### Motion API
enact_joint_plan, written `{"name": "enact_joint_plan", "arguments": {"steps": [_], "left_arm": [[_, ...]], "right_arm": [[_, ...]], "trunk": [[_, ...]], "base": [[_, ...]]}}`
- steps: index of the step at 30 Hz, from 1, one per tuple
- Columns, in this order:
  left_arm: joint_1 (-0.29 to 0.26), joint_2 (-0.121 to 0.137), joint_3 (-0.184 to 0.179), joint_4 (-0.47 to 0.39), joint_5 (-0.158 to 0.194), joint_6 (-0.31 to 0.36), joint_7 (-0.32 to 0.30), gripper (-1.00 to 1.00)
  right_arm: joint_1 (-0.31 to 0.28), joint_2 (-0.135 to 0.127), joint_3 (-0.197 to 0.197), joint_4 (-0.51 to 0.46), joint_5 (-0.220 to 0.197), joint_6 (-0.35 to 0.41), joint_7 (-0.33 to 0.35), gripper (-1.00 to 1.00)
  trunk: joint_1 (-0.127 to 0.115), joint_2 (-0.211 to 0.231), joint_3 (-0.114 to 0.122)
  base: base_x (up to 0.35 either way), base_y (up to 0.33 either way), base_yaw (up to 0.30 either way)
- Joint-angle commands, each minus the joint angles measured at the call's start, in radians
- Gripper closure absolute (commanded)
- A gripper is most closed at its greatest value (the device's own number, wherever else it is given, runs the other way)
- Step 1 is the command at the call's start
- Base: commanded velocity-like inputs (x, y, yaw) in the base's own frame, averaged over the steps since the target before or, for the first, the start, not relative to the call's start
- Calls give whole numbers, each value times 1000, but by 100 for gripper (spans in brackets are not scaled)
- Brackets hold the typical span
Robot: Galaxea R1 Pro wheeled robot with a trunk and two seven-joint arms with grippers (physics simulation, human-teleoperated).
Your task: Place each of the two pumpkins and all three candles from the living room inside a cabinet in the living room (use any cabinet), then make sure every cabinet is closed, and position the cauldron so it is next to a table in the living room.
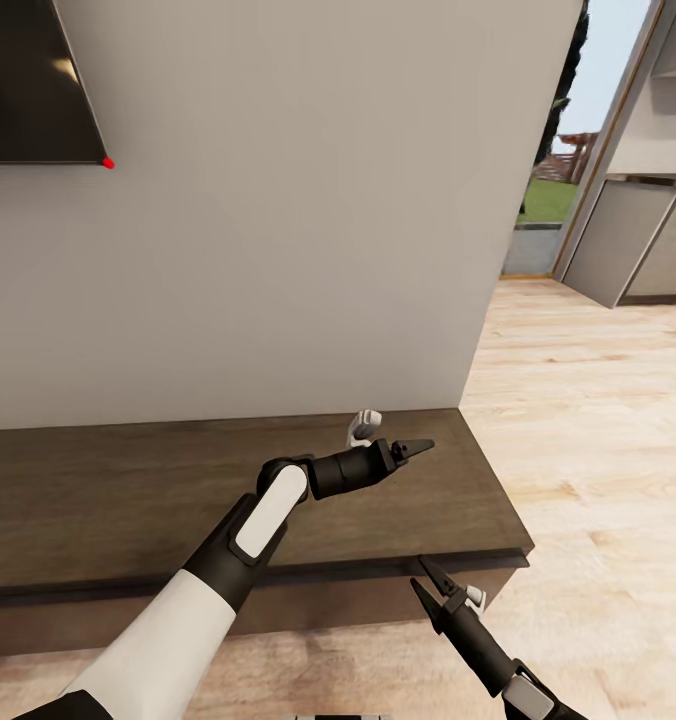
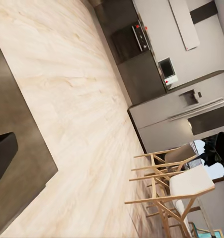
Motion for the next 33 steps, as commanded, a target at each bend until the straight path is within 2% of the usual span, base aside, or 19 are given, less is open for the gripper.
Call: {"name": "enact_joint_plan", "arguments": {"steps": [1,11,12,33], "left_arm": [[-1,0,0,1,2,4,-2,-100],[-1,0,0,1,2,4,-2,-100],[-1,0,0,1,2,4,-2,-100],[-1,0,0,1,2,4,-2,-100]], "right_arm": [[-19,0,-6,1,-6,6,-19,-100],[-20,0,-6,1,-6,7,-18,-100],[-19,0,-6,1,-6,7,-18,100],[-20,0,-6,1,-7,7,-20,100]], "trunk": [[0,0,-1],[0,0,-1],[0,0,-1],[0,0,-1]], "base": [[3,0,0],[0,0,0],[0,0,0],[0,0,0]]}}
